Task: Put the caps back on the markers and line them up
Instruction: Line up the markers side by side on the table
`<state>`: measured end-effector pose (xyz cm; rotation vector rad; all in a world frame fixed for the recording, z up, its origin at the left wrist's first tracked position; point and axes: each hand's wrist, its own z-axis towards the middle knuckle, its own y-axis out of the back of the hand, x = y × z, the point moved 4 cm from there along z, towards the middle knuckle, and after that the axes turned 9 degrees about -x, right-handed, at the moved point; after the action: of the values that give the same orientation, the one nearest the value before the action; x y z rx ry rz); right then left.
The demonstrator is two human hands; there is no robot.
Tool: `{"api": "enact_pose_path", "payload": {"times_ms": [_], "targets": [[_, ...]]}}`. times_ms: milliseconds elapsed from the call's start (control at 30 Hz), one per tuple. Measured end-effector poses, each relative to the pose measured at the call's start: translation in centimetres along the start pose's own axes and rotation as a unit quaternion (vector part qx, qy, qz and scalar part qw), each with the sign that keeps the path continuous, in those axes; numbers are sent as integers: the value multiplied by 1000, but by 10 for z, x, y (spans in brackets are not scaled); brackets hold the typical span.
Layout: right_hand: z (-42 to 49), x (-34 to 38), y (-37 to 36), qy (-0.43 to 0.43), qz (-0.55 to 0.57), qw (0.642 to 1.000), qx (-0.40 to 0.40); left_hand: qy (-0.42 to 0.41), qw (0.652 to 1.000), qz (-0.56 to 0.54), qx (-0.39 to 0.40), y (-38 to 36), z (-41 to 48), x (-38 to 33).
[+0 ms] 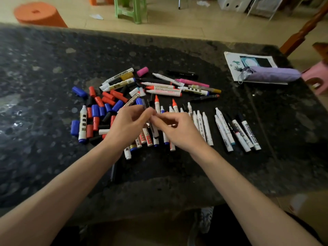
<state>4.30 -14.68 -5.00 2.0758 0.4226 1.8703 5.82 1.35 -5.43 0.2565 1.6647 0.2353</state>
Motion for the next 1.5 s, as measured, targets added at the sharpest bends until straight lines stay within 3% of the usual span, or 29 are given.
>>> {"api": "enact_pose_path", "payload": {"times_ms": [100,167,233,367,500,767,833,933,1067,1167,1267,1500], "targets": [[29,-8,18,22,-142,985,-99,-12,999,48,-16,11,3,1],[45,-16,37,42,-282,935,-209,-25,995,93,-17,16,3,3],[55,-23,49,37,-367,890,-268,-38,986,160,-16,21,1,4],[63,-30,46,-12,-443,862,-246,-56,972,227,-14,37,0,4],[63,-29,39,-3,-460,853,-247,-63,970,235,-18,47,1,3],[72,-39,47,-39,-406,883,-232,-63,972,227,-24,47,3,2],[70,-34,51,-41,-304,922,-236,-65,971,228,-22,46,3,4],[57,-21,56,-89,-60,967,-230,-67,972,227,-16,45,4,5],[32,-6,50,-103,81,982,-135,-75,973,218,-10,43,5,3],[15,1,49,-105,153,976,-111,-77,974,213,-2,41,5,2],[9,0,51,-98,184,972,-108,-81,974,212,5,39,3,1],[2,-6,48,-55,127,986,-91,-89,973,211,25,32,4,-1]]}}
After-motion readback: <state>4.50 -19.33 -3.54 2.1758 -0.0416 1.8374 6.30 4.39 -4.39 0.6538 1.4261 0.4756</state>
